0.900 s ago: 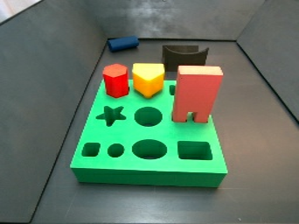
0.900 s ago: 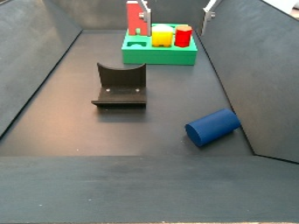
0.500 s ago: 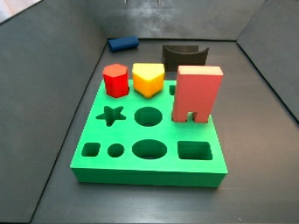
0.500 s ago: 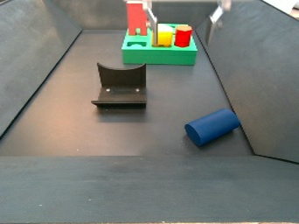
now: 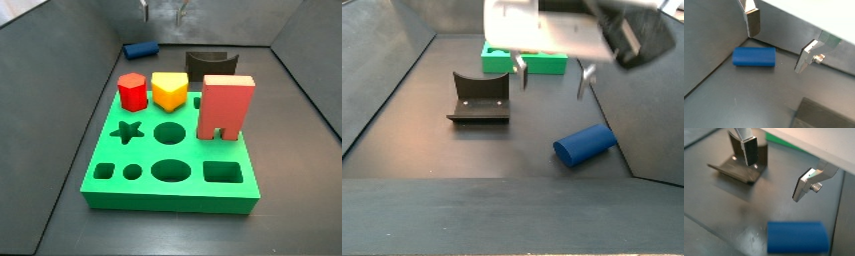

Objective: Pick up the oval object. Move up. Place the oval object on the fixture. Regrasp the oval object. Move to above the board. Insert the oval object.
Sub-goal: Pick up the oval object.

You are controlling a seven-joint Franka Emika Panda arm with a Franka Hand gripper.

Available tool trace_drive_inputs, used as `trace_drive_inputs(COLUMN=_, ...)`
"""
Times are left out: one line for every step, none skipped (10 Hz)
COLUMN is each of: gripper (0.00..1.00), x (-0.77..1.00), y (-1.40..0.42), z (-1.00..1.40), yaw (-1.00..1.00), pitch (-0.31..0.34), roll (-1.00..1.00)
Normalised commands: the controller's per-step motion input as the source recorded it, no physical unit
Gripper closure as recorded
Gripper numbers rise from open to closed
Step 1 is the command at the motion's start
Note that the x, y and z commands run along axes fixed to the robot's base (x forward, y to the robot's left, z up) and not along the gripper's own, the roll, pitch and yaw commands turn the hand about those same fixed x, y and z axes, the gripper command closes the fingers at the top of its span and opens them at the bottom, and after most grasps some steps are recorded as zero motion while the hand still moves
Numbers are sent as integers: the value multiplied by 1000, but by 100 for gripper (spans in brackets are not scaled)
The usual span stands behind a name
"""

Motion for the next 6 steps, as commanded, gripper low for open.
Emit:
trace_drive_inputs(gripper=0, x=-271, y=223, z=-746, yaw=-806, pitch=-90, roll=36)
trace_drive_inputs(gripper=0, x=-397, y=189, z=-737, yaw=-791, pitch=-87, roll=70)
trace_drive_inputs(gripper=0, x=-334, y=389, z=-271, yaw=0, pitch=0, roll=59)
trace_drive_inputs(gripper=0, x=-271, y=454, z=-654, yaw=-226, pitch=0, roll=126)
trace_drive_inputs(gripper=0, x=-391, y=357, z=-860, yaw=-591, pitch=-36, roll=74)
trace_drive_inputs(gripper=0, x=-354, y=274, z=-911, yaw=-714, pitch=-47, roll=54)
